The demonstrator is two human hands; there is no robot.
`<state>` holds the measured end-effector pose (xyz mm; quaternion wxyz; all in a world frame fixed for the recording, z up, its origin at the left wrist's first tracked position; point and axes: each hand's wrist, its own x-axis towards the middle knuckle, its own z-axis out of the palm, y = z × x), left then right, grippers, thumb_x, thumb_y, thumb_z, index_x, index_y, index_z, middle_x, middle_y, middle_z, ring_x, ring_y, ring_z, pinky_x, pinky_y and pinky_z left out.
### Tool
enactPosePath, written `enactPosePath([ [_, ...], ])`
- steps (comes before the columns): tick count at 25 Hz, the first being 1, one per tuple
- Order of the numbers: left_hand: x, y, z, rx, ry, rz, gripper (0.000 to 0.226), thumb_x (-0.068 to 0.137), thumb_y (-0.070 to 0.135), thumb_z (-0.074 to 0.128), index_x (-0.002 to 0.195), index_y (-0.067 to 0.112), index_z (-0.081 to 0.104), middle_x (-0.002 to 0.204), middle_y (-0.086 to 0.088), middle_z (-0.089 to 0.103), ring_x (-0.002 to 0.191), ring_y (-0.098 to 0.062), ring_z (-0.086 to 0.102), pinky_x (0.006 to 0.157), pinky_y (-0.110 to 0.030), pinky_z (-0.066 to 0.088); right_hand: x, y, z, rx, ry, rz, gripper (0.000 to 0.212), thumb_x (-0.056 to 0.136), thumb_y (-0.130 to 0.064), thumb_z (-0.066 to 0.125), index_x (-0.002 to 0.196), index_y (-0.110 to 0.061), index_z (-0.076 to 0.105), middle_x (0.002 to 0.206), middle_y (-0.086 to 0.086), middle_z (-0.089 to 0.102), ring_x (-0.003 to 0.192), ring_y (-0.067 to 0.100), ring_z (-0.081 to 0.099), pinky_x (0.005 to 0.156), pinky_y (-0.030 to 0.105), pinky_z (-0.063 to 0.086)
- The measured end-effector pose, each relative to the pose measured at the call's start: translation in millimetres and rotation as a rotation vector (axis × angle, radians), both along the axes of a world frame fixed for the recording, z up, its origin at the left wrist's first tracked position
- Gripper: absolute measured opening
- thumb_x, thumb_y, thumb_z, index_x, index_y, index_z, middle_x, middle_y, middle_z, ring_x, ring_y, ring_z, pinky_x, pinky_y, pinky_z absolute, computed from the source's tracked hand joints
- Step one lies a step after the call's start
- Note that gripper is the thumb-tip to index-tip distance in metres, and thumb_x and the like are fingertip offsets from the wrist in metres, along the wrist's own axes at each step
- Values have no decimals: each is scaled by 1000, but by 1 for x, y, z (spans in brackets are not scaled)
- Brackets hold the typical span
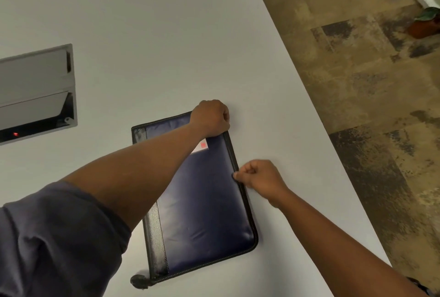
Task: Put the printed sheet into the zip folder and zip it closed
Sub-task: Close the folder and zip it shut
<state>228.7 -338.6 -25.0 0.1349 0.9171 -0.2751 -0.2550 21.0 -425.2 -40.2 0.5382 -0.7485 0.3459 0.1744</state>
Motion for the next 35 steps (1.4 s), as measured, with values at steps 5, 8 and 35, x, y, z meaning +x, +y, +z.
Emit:
enactPosePath([
  [5,4,-5,-3,53,-11,-18,7,76,22,68,81,24,73,84,6,73,85,-19,66,66,-28,50,71,1,-9,72,-59,-150,17,77,-25,84,79,-11,75,78,4,75,64,12,65,64,24,58],
  [8,8,-7,-6,69,-19,-54,4,77,22,67,76,26,69,84,5,73,86,-20,66,68,-29,50,88,-3,-13,67,-28,-151,22,73,-23,86,74,-7,73,70,6,72,58,12,61,63,29,56],
  [35,81,95,-22,-26,133,753,13,64,7,66,69,6,54,67,-7,57,53,-20,52,45,-20,38,99,-2,-23,11,62,-134,18,77,-19,84,75,-7,71,69,8,70,63,19,62,71,38,59],
])
